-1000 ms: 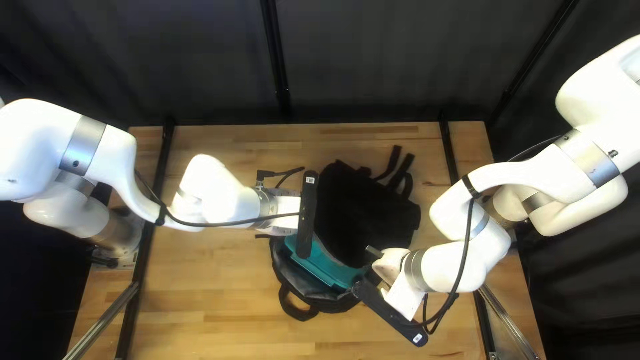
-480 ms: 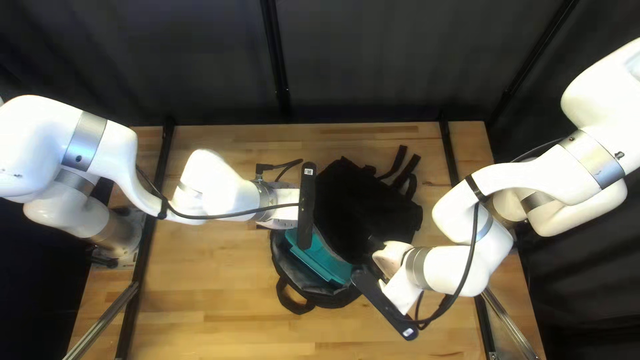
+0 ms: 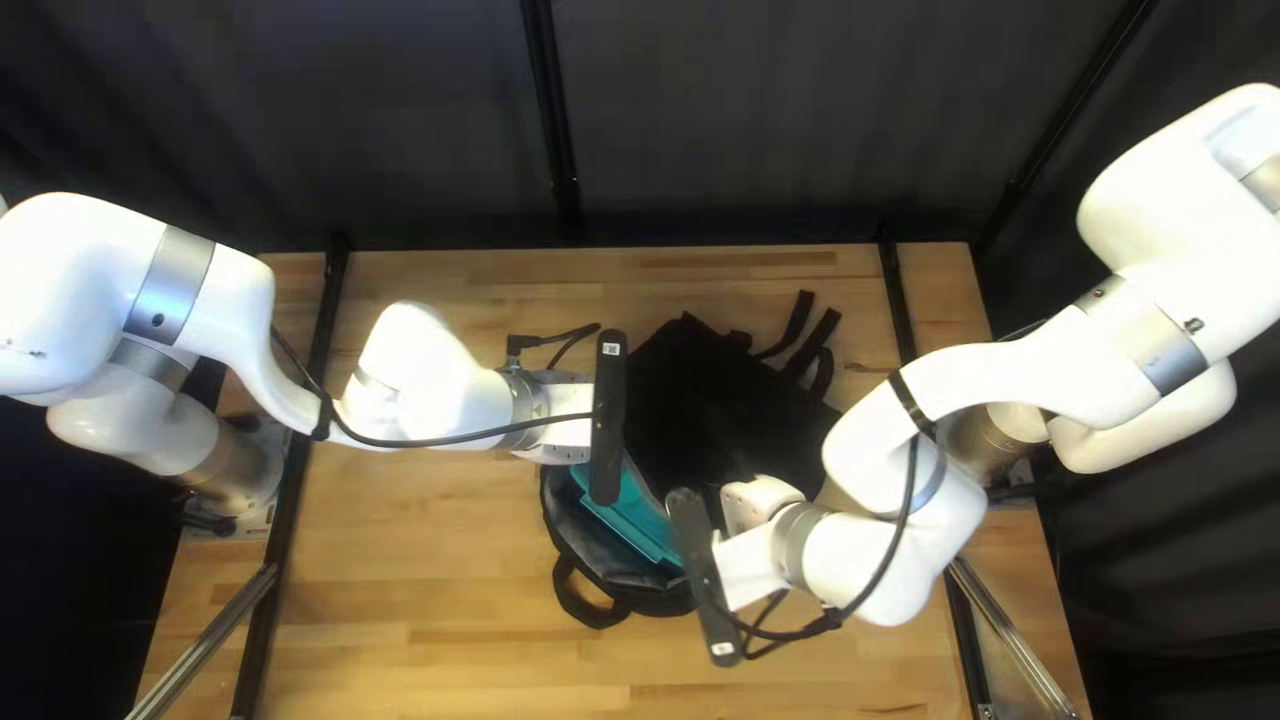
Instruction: Remove a lunch box from a kids backpack
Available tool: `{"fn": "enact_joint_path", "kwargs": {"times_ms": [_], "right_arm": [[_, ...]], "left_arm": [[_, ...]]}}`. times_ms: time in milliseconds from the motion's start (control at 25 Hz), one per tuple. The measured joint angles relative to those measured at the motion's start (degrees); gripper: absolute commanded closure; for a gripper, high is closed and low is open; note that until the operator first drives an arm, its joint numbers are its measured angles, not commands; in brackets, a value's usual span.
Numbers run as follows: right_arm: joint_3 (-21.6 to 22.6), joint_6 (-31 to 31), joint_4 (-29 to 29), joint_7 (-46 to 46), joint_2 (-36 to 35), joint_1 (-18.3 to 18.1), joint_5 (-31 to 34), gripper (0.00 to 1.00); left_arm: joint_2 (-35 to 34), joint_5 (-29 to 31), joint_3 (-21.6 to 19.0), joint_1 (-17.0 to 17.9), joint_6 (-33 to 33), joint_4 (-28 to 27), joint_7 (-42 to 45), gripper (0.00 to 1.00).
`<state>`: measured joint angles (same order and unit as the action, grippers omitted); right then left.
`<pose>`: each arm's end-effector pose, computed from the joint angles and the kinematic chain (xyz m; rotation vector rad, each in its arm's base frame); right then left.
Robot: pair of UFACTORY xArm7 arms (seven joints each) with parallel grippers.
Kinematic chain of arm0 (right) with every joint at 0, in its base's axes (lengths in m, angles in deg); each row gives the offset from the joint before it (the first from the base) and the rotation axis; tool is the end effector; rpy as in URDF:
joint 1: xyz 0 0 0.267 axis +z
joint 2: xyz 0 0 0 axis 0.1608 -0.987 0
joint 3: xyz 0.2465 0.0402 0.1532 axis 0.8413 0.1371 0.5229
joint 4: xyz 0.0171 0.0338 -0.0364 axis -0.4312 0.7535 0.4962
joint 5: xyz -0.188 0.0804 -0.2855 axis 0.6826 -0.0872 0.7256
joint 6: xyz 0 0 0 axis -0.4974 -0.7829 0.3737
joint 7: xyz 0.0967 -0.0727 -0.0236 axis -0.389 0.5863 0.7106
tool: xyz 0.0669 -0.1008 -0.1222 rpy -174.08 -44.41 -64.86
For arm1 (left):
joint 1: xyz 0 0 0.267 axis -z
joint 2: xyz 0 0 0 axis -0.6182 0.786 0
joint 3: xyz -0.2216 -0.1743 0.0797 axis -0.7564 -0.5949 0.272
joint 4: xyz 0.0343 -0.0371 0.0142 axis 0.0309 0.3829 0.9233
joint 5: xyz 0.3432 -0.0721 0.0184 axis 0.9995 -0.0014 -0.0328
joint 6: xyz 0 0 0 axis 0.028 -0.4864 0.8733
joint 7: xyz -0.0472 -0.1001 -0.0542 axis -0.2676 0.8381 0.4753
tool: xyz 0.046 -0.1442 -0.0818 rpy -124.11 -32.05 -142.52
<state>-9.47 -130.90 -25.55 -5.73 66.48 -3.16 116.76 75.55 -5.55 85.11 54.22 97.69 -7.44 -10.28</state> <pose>0.4228 0.1377 0.1818 2.6251 0.2744 0.4695 0.5414 -0.0131 0.1667 -2.7297 0.2340 -0.6889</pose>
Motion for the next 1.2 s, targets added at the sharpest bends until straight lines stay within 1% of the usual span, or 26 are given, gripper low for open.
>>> {"fn": "enact_joint_path", "kwargs": {"times_ms": [240,480,720,760,800,840,880,920,960,1000,1040,1080,1120,1200], "right_arm": [[0.70,-0.22,-2.73,-8.77,-2.97,-0.43,1.96,0.00],[1.45,-1.65,-5.20,-16.60,-6.11,-0.32,4.61,0.00],[1.04,-2.03,-6.12,-20.00,-7.33,-0.81,6.50,0.00],[0.82,-1.97,-6.12,-20.19,-7.34,-1.03,6.76,0.06],[0.62,-1.87,-6.13,-20.35,-7.39,-1.23,6.98,0.14],[0.45,-1.76,-6.17,-20.46,-7.50,-1.40,7.21,0.16],[0.26,-1.62,-6.25,-20.55,-7.66,-1.60,7.46,0.29],[0.04,-1.43,-6.32,-20.59,-7.84,-1.81,7.71,0.39],[-0.22,-1.11,-6.35,-20.59,-7.98,-2.07,7.95,0.46],[-0.45,-0.85,-6.35,-20.51,-8.04,-2.30,8.12,0.78],[-0.69,-0.59,-6.33,-20.40,-8.05,-2.54,8.27,0.98],[-0.89,-0.35,-6.26,-20.26,-8.04,-2.74,8.39,0.98],[-1.14,-0.03,-6.11,-20.06,-7.94,-2.98,8.51,1.00],[-1.66,0.59,-5.68,-19.61,-7.52,-3.50,8.72,1.00]], "left_arm": [[-0.50,2.22,-0.01,0.12,-0.56,0.94,2.52,1.00],[-0.87,2.55,-0.07,0.19,-0.50,1.07,2.86,1.00],[-0.93,2.67,-0.06,0.18,-0.65,1.08,2.91,1.00],[-0.97,2.76,-0.04,0.16,-0.73,1.16,3.00,1.00],[-1.01,2.84,-0.02,0.15,-0.80,1.24,3.09,1.00],[-1.05,2.92,-0.01,0.14,-0.85,1.30,3.17,1.00],[-1.09,2.99,0.00,0.13,-0.90,1.34,3.25,1.00],[-1.14,3.03,0.01,0.12,-0.93,1.37,3.28,1.00],[-1.20,3.05,0.01,0.11,-0.95,1.41,3.29,1.00],[-1.25,3.06,0.02,0.11,-0.96,1.43,3.29,1.00],[-1.30,3.07,0.02,0.10,-0.97,1.45,3.29,1.00],[-1.33,3.08,0.03,0.10,-0.99,1.46,3.26,1.00],[-1.37,3.08,0.04,0.09,-1.02,1.47,3.22,1.00],[-1.45,3.08,0.05,0.08,-1.09,1.50,3.14,1.00]]}}
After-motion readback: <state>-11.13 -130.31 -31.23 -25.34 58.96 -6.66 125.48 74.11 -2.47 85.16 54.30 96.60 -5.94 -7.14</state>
